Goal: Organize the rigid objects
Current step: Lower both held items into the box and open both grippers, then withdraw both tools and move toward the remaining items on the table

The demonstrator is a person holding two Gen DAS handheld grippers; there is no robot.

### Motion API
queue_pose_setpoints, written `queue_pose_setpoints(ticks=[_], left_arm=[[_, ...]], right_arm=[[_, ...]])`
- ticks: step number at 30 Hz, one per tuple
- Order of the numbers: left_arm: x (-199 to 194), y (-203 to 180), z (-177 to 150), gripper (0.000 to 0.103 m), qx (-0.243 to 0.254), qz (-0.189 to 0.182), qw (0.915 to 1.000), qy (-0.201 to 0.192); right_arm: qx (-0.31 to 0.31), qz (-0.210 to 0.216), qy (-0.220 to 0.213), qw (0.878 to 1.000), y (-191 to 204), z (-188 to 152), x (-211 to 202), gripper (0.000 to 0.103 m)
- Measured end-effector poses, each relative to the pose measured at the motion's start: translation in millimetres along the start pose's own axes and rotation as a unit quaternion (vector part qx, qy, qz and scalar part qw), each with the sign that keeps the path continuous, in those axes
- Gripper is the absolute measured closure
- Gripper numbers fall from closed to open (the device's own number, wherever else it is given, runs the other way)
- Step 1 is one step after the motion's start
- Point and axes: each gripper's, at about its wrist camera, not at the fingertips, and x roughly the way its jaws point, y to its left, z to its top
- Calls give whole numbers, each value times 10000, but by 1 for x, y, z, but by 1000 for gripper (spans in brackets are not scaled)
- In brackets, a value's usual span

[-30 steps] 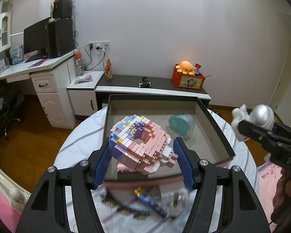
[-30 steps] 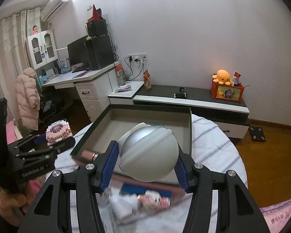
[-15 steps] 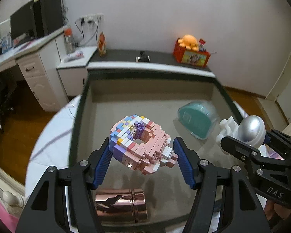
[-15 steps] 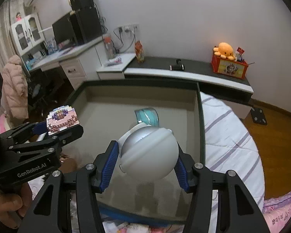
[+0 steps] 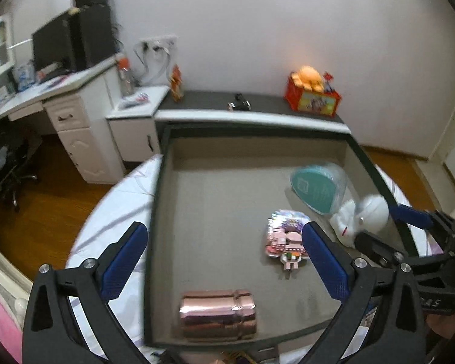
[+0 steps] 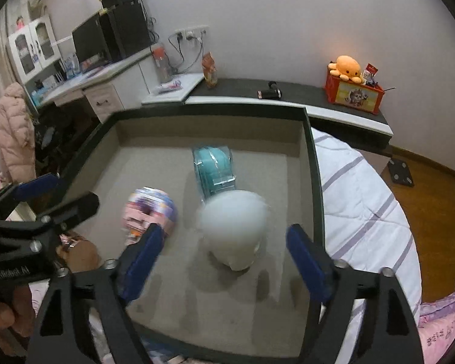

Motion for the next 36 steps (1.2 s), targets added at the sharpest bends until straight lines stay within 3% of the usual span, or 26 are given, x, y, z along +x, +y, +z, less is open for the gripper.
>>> queue_pose_setpoints(ticks=[11, 24, 36], left_arm=[[-82, 28, -28, 0, -483, 238, 9965, -646], [-151, 12, -80, 0, -384, 282, 9955, -824], [-191, -10, -138, 0, -108, 374, 9956, -855]], right_arm=[[196, 194, -636, 9976, 15, -20, -60, 0], [417, 301, -1329, 9898, 26, -65, -148, 0], [496, 326, -1647, 9846, 45, -143, -202, 0]])
